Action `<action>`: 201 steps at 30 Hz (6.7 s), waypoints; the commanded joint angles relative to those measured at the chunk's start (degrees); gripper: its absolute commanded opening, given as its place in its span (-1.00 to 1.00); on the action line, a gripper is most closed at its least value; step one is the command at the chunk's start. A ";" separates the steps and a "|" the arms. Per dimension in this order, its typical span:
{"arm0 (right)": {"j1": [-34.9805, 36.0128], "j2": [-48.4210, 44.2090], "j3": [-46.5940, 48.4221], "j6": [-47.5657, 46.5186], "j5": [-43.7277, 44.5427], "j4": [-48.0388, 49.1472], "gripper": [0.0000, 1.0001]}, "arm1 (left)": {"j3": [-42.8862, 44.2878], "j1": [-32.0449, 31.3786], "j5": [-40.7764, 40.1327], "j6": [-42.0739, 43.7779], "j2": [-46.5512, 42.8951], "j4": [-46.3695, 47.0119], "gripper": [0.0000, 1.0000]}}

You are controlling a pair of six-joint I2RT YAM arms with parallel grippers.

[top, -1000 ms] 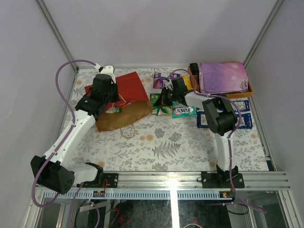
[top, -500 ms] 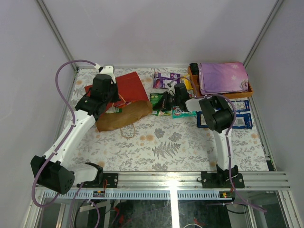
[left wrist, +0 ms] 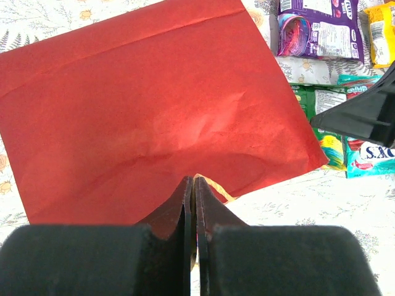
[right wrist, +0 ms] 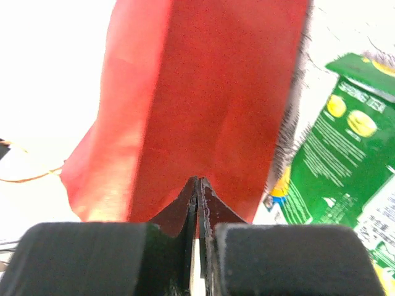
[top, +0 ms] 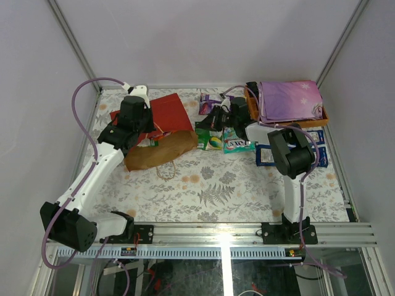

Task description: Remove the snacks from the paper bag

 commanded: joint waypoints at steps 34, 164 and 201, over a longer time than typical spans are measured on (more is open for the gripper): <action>18.37 -51.88 -44.67 -10.25 43.58 9.61 0.49 | 1.92 0.97 0.91 0.31 -0.31 0.86 -1.00; 34.93 25.44 27.13 36.62 77.22 12.55 0.21 | -0.33 3.50 16.12 -3.77 -6.99 4.21 -1.00; 34.96 -9.45 -14.64 9.42 42.91 22.52 -1.00 | -0.15 4.03 11.33 -3.13 -6.84 3.55 -1.00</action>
